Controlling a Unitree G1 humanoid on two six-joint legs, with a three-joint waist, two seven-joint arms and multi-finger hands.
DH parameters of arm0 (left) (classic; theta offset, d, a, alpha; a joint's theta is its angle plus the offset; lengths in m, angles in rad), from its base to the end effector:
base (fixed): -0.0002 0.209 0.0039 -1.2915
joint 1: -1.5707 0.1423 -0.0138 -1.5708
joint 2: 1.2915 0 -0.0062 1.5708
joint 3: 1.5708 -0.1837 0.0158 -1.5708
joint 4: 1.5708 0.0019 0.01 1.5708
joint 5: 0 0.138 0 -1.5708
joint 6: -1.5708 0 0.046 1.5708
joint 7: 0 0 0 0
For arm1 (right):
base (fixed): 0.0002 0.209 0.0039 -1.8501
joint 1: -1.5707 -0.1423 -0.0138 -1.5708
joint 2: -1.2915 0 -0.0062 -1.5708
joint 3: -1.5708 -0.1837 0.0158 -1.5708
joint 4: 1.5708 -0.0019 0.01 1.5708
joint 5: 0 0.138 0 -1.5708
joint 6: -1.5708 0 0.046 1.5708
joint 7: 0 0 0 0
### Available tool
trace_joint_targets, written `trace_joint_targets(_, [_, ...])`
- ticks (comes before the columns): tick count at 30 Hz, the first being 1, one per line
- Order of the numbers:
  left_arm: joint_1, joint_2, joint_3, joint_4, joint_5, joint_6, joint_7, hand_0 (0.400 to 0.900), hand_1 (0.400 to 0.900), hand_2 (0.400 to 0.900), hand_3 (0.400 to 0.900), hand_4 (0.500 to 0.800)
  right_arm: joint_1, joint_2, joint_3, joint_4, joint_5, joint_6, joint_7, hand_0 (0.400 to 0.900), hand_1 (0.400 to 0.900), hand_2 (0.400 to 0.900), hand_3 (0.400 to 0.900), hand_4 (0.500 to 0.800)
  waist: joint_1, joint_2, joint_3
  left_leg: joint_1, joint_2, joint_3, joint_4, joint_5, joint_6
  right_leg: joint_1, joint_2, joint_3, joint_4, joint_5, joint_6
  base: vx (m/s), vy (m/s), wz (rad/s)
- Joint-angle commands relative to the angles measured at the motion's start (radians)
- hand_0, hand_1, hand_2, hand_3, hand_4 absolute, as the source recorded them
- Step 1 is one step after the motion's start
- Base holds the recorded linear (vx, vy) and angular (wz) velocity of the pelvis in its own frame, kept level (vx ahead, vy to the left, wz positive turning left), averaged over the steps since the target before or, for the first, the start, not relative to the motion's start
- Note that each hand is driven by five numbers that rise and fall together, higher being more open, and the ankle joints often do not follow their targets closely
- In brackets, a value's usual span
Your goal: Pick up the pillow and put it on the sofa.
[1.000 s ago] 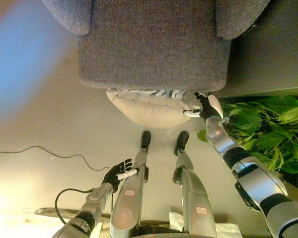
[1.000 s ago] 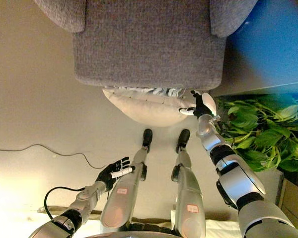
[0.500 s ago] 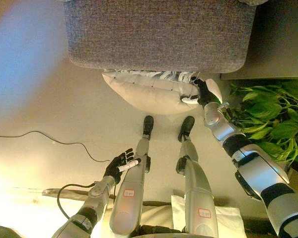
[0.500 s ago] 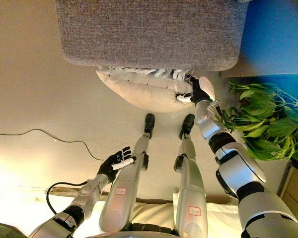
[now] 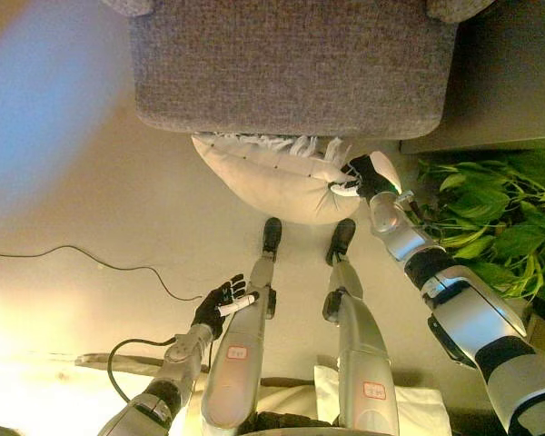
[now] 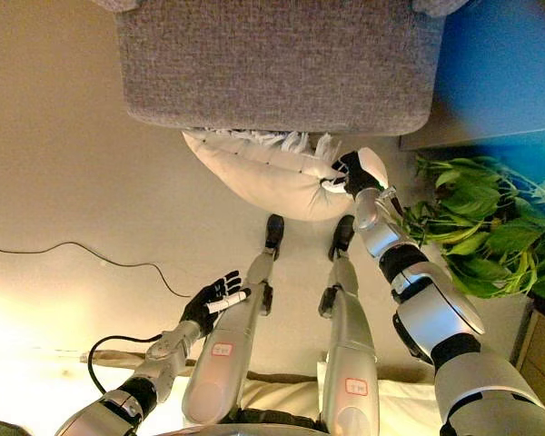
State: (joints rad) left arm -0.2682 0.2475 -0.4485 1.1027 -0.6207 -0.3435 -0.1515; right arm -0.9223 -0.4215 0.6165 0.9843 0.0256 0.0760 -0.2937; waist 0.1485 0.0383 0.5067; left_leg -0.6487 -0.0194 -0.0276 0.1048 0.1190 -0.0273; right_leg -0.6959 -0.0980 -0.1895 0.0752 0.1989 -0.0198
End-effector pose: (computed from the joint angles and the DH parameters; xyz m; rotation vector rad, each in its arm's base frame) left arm 0.1899 0.1880 -0.0692 -0.0886 0.5453 -0.1261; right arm 0.3457 -0.1735 0.1039 -0.8638 0.0872 -0.0774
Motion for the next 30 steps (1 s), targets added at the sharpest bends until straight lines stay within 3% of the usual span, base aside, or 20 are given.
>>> trace_joint_targets(1, [0.082, -0.016, -0.013, 0.03, 0.054, 0.014, 0.0, 0.9, 0.9, 0.9, 0.9, 0.8, -0.047, -0.032, 0.005, -0.054, -0.026, -0.095, -0.007, 0.4, 0.4, 0.4, 0.4, 0.5, 0.003, 0.041, 0.013, 0.073, -0.005, 0.029, -0.139, 0.046, -0.01, 0.061, 0.004, -0.016, 0.096, -0.113, 0.089, -0.02, -0.009, -0.07])
trace_joint_targets(8, [0.073, 0.005, 0.033, 0.05, 0.093, 0.063, -0.004, 0.9, 0.9, 0.9, 0.9, 0.8, 0.008, -0.033, 0.024, -0.143, -0.087, -0.162, 0.045, 0.4, 0.4, 0.4, 0.4, 0.5, 0.0, 0.015, 0.013, 0.222, 0.003, 0.041, -0.14, 0.019, -0.013, 0.209, 0.0, -0.024, 0.083, -0.134, 0.09, 0.0, -0.025, -0.04])
trace_joint_targets(11, [0.072, 0.02, 0.057, 0.057, 0.113, 0.089, -0.008, 0.9, 0.9, 0.9, 0.9, 0.8, 0.031, -0.039, 0.034, -0.221, -0.093, -0.147, 0.061, 0.4, 0.4, 0.4, 0.4, 0.5, -0.002, -0.002, 0.011, 0.293, 0.009, 0.043, -0.145, 0.006, -0.016, 0.281, 0.0, -0.026, 0.074, -0.148, 0.091, 0.01, -0.055, -0.04])
trace_joint_targets(19, [0.122, 0.047, 0.126, 0.078, 0.182, 0.142, -0.007, 0.9, 0.9, 0.9, 0.9, 0.8, 0.121, -0.067, 0.032, -0.424, -0.135, -0.113, 0.128, 0.4, 0.4, 0.4, 0.4, 0.5, -0.007, -0.057, -0.1, 0.426, 0.029, 0.046, -0.178, -0.035, -0.025, 0.447, 0.015, -0.029, 0.009, -0.176, 0.095, 0.07, -0.07, -0.05])
trace_joint_targets(23, [0.157, 0.047, 0.166, 0.081, 0.227, 0.175, 0.002, 0.9, 0.9, 0.9, 0.9, 0.8, 0.163, -0.097, 0.015, -0.565, -0.18, -0.093, 0.203, 0.4, 0.4, 0.4, 0.4, 0.5, -0.009, -0.081, -0.166, 0.492, 0.031, 0.043, -0.186, -0.05, -0.027, 0.534, 0.022, -0.032, -0.024, -0.187, 0.093, 0.11, -0.063, -0.05])
trace_joint_targets(30, [0.209, 0.043, 0.207, 0.097, 0.288, 0.228, -0.001, 0.9, 0.9, 0.9, 0.9, 0.8, 0.175, -0.184, -0.045, -0.754, -0.15, -0.001, 0.327, 0.4, 0.4, 0.4, 0.4, 0.5, 0.002, -0.109, -0.281, 0.577, 0.03, 0.024, -0.183, -0.071, -0.024, 0.639, 0.025, -0.047, -0.037, -0.204, 0.086, 0.21, -0.042, 0.03])
